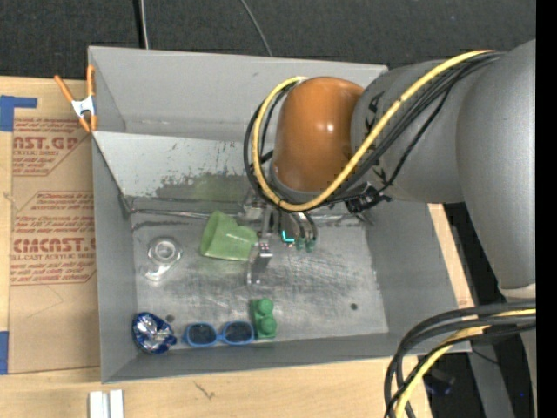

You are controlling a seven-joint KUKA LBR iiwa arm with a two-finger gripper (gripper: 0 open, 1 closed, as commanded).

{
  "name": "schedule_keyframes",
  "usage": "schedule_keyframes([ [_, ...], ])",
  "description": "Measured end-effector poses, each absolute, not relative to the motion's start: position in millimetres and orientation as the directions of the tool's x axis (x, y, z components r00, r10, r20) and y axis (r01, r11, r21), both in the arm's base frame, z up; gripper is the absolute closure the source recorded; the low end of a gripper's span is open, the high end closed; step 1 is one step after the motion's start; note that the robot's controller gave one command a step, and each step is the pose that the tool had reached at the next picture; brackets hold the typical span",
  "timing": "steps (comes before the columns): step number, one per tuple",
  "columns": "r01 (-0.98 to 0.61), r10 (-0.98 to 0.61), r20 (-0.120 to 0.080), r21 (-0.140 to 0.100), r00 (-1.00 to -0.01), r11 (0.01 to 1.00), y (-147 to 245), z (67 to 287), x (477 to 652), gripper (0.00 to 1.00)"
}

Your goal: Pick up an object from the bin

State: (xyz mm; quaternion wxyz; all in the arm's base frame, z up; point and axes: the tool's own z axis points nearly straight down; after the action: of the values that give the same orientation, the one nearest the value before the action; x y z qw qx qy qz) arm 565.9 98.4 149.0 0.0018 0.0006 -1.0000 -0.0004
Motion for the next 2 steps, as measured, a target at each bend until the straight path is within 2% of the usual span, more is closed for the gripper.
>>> schedule_keyframes([
  [1, -0.252, -0.252, -0.008, 0.001, -0.968, 0.968, 83, 74, 576.7, 0.0],
  [2, -0.508, -0.508, -0.062, -0.018, -0.859, 0.861, 111, 81, 534.9, 0.0],
])
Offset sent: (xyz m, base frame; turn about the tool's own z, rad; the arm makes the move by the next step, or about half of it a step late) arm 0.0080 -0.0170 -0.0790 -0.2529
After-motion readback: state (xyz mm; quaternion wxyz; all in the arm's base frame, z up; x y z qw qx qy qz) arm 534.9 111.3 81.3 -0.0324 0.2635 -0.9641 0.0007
